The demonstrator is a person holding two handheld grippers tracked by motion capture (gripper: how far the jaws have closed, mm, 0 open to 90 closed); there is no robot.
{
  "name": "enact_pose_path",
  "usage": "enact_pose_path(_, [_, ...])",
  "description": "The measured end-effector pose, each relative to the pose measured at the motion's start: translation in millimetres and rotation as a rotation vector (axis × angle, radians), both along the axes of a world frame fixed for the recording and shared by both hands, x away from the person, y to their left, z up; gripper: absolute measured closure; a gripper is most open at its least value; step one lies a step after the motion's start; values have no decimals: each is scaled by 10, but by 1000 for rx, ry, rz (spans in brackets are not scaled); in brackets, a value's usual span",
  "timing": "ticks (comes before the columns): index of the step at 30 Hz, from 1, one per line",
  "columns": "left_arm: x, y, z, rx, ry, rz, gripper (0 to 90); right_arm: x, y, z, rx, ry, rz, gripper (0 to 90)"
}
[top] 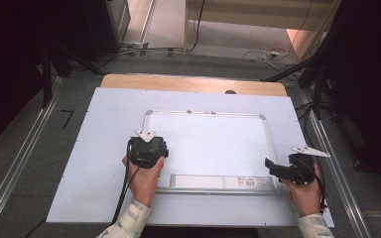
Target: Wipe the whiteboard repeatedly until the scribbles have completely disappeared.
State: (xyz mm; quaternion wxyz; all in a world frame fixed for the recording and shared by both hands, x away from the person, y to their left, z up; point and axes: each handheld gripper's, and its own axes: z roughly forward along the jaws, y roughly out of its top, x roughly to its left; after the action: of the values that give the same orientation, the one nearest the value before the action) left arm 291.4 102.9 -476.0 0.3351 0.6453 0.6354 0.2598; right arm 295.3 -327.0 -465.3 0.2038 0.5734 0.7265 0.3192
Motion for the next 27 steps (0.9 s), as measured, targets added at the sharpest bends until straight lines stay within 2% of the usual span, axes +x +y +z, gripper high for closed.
enact_pose_path(6, [-102,-7,34,8,-19,6,383,0,3,1,0,0,0,56])
enact_pose_path(12, [-157,2,22,-4,-9,6,383,-1,5,0,-1,-2,1,56])
enact_pose_path(16, [-165,-14,-1,18,-13,6,383,0,7,-1,-2,0,1,56])
enact_pose_path(22, [-149,-15,-94,21,4,12,383,0,6,-1,0,0,1,56])
enact_pose_path(25, [-133,-15,-173,17,30,11,383,2,6,-3,-3,-1,3,56])
enact_pose_path(26, [-135,-14,-200,6,32,9,381,1,8,-2,-3,0,2,56])
enact_pose_path(27, [-143,-17,-194,17,24,13,381,1,8,-2,-2,0,1,56])
